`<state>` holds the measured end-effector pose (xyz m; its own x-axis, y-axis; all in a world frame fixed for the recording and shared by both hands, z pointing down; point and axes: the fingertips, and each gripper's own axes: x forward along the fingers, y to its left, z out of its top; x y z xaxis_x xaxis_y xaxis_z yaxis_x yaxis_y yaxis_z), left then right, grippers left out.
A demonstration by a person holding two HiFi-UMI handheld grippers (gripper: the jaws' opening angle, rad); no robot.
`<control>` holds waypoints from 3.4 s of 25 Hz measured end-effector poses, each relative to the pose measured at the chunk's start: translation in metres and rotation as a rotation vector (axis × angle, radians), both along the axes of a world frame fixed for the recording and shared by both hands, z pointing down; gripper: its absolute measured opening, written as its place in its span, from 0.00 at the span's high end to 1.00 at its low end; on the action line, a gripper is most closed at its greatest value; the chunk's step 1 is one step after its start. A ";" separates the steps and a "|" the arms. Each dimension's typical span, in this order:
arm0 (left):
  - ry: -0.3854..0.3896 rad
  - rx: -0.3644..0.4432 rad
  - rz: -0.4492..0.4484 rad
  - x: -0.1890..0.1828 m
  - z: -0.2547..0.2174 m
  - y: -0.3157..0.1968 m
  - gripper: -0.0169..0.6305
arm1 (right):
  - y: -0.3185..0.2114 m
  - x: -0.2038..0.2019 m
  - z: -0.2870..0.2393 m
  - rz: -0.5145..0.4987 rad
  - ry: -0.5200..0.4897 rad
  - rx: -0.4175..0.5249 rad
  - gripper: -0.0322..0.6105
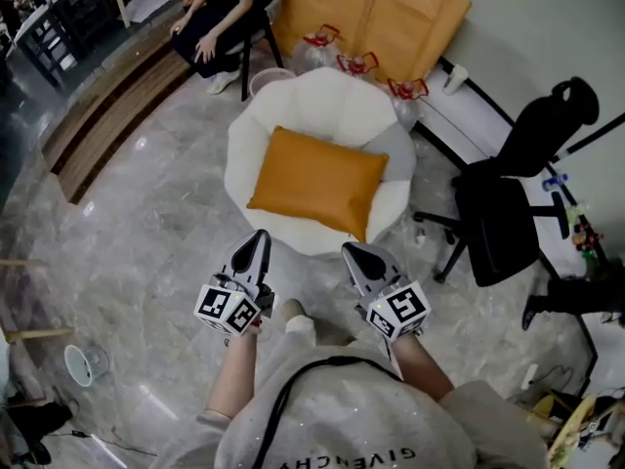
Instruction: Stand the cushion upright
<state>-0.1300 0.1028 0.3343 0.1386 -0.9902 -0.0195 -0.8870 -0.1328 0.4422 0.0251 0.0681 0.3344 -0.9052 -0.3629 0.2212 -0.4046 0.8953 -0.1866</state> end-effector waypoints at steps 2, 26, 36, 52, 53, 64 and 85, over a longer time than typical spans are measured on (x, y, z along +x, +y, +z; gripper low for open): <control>0.006 -0.004 0.031 -0.008 0.004 -0.012 0.94 | -0.008 -0.007 0.003 0.032 0.004 -0.003 0.92; 0.094 -0.048 0.202 -0.012 0.062 -0.170 0.94 | -0.138 -0.014 0.069 0.202 0.031 -0.100 0.92; 0.118 -0.086 0.232 -0.010 0.105 -0.241 0.94 | -0.205 -0.015 0.117 0.216 0.066 -0.164 0.92; 0.116 -0.192 0.315 -0.031 0.200 -0.313 0.94 | -0.287 0.006 0.216 0.371 0.127 -0.237 0.92; 0.117 -0.200 0.325 -0.035 0.210 -0.317 0.94 | -0.291 0.007 0.225 0.387 0.132 -0.243 0.92; 0.094 -0.239 0.375 -0.089 0.291 -0.351 0.94 | -0.325 0.026 0.308 0.605 0.132 -0.351 0.92; 0.070 -0.335 0.372 -0.164 0.392 -0.373 0.93 | -0.400 0.093 0.431 0.770 -0.004 -0.844 0.48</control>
<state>-0.2939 -0.2705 0.7268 0.4929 -0.8274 0.2693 -0.7735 -0.2749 0.5710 0.1177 -0.3323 0.7657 -0.5075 -0.5590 0.6557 -0.7899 -0.0022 -0.6132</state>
